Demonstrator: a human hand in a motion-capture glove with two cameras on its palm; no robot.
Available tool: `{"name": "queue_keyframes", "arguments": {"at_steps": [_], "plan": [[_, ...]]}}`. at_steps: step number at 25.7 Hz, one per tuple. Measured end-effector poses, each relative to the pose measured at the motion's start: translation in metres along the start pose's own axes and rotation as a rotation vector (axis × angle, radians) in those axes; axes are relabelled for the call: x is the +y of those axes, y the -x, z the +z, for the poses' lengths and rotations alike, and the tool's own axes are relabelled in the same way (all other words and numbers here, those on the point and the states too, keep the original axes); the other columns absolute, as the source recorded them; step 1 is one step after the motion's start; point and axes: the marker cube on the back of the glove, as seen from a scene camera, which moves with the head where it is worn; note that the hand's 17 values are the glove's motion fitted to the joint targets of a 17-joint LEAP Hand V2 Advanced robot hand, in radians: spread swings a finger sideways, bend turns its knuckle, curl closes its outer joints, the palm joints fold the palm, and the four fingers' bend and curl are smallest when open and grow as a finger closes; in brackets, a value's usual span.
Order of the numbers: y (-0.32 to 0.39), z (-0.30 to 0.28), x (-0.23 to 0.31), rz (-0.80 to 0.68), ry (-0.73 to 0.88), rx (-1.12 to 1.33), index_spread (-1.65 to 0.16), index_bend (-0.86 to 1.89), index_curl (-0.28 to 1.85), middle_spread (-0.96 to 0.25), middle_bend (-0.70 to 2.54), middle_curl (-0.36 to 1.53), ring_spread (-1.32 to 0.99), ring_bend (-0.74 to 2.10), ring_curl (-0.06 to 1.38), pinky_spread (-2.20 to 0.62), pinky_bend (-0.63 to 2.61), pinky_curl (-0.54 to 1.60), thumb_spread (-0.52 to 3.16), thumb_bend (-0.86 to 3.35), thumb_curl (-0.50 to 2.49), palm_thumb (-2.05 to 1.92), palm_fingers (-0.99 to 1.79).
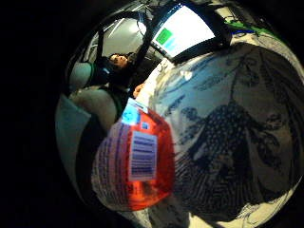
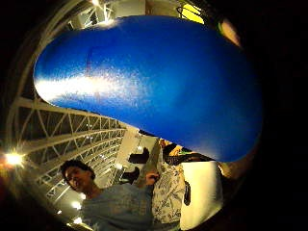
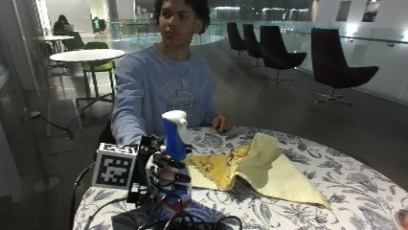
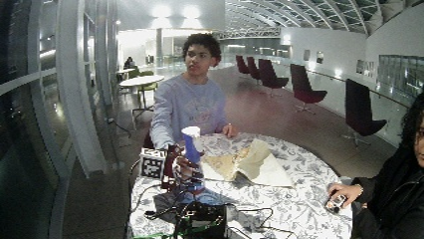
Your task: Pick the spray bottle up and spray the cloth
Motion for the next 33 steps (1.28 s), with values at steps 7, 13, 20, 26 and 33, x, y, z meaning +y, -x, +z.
{"name": "queue_keyframes", "arguments": {"at_steps": [7,13,20,26,33], "plan": [[0.003,-0.001,0.001,-0.016,0.007,0.016,-0.29,0.15,0.28,-0.06,0.35,0.4,-0.05,0.44,0.34,0.2,0.3,0.33,0.97,0.02,0.4,0.83,0.99],[0.029,0.0,0.0,-0.021,0.057,0.01,-0.28,0.14,0.3,-0.06,0.33,0.41,-0.05,0.43,0.35,0.19,0.27,0.33,0.94,0.0,0.43,0.86,1.05],[0.079,0.009,0.004,0.008,0.22,0.022,-0.27,0.12,0.31,-0.07,0.32,0.42,-0.04,0.43,0.36,0.18,0.26,0.34,0.9,-0.02,0.46,0.88,1.09],[0.104,0.029,0.014,0.079,0.401,0.032,-0.25,0.12,0.31,-0.06,0.31,0.42,-0.04,0.43,0.37,0.17,0.26,0.35,0.9,-0.03,0.48,0.86,1.09],[0.121,0.058,0.023,0.134,0.587,0.13,-0.24,0.12,0.31,-0.05,0.32,0.43,-0.02,0.43,0.37,0.17,0.26,0.35,0.91,-0.03,0.49,0.84,1.09]]}}
